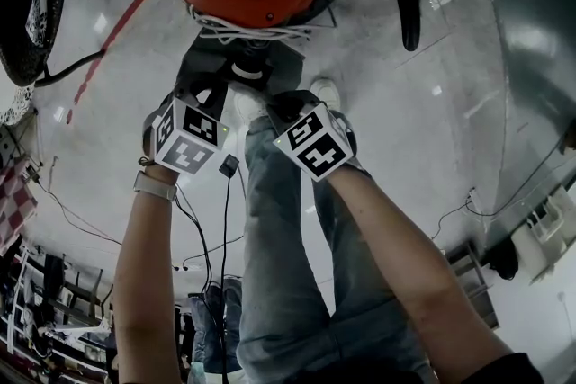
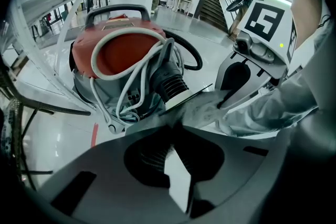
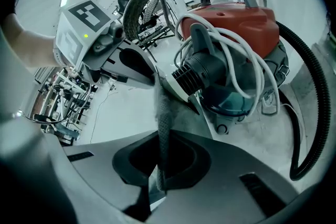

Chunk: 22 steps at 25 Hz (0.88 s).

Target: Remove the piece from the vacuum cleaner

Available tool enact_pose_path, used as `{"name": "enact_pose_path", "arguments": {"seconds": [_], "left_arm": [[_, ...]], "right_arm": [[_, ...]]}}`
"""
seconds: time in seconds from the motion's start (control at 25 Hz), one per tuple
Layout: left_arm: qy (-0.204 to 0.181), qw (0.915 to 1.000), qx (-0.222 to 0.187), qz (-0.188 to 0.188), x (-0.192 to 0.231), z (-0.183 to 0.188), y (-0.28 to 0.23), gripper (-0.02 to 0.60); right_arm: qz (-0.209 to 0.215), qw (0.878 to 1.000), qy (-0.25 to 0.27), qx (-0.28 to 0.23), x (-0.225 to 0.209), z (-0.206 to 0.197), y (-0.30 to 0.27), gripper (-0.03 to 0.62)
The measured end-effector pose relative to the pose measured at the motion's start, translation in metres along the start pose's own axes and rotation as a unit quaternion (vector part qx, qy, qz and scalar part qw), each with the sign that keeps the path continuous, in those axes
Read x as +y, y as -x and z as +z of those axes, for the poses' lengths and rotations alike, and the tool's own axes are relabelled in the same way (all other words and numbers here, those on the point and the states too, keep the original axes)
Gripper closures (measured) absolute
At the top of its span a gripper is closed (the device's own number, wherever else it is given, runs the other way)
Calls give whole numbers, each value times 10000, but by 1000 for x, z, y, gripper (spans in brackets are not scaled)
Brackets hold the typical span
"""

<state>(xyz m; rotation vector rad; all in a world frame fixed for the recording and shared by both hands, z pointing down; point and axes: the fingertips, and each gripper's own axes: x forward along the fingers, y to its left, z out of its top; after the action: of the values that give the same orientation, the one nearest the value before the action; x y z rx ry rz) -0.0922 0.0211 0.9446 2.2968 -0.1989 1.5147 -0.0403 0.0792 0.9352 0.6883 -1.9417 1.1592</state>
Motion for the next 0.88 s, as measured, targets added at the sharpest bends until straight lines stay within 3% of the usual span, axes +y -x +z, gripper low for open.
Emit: {"name": "enact_pose_path", "arguments": {"seconds": [0.88], "left_arm": [[227, 9997, -24, 19, -5, -4, 3, 543]], "right_arm": [[-7, 9999, 131, 59, 0, -4, 0, 557]]}}
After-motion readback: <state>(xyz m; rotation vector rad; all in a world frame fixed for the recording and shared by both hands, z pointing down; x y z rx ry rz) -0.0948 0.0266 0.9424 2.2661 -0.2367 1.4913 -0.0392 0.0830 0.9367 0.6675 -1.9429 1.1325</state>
